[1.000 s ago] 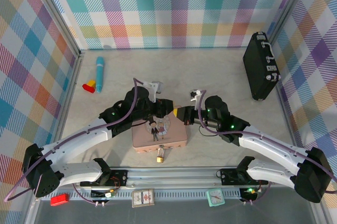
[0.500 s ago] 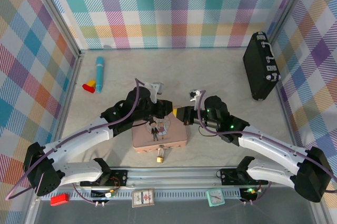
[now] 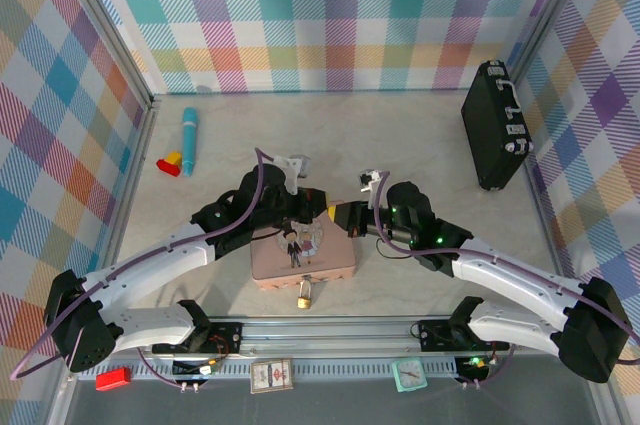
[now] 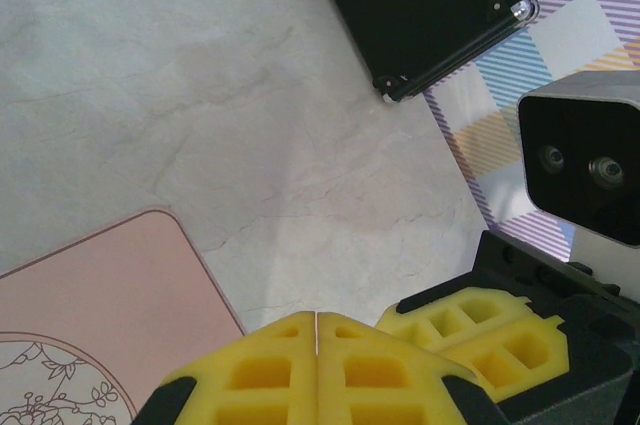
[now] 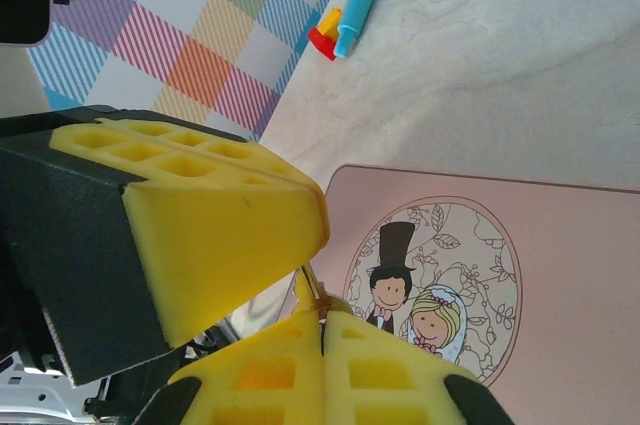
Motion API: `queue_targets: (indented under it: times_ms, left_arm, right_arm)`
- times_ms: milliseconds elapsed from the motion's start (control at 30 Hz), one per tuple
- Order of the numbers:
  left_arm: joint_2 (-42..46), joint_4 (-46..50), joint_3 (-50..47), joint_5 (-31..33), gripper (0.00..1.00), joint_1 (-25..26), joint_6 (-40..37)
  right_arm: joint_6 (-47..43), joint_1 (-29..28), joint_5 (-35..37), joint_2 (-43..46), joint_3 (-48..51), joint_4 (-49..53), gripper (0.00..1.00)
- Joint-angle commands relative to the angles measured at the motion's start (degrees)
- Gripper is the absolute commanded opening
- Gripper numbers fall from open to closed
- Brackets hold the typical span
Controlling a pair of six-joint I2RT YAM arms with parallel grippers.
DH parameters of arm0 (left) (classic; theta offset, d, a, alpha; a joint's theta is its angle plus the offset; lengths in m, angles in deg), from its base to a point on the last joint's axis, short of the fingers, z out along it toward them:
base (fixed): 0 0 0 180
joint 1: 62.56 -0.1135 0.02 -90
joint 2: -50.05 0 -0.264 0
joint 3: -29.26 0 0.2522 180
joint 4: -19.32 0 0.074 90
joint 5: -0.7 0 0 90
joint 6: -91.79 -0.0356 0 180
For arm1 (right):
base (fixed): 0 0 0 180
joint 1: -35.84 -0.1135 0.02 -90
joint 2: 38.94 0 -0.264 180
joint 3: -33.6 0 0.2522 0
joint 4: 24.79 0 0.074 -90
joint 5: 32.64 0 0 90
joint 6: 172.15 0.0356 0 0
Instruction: Unlock a padlock with a key
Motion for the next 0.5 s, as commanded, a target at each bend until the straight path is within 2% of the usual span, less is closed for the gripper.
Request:
queue_targets:
  times_ms: [0, 67, 167, 267, 333, 467]
  left_arm:
    - [1.3, -2.4, -0.4, 1.3, 0.0, 0.3, 1.6]
    - [1.8, -3.2, -0.8, 2.2, 0.0, 0.3, 2.5]
    - [3.9, -5.0, -2.3, 6.8, 0.0, 0.4, 5.6]
    - [6.1, -9.8, -5.5, 11.2, 0.0, 0.4, 10.4]
    - [6.8, -12.9, -7.1, 12.6, 0.0, 0.4, 13.3]
    - [6.7, -18.1, -9.0, 13.2, 0.0, 0.4, 19.5]
  right_arm:
    - [0.3, -0.4, 1.6, 0.9, -2.1, -0.4, 0.13]
    - [1.0, -0.3, 3.4, 1.6, -2.2, 1.0, 0.31]
    - [0.6, -0.2, 7.2, 3.5, -2.3, 3.1, 0.46]
    - [-1.3, 1.0, 2.3, 5.3, 1.9, -7.6, 0.64]
    - [1.3, 2.6, -0.1, 5.9, 3.5, -12.2, 0.71]
    - [8.9, 6.2, -5.4, 4.7, 5.6, -21.7, 0.71]
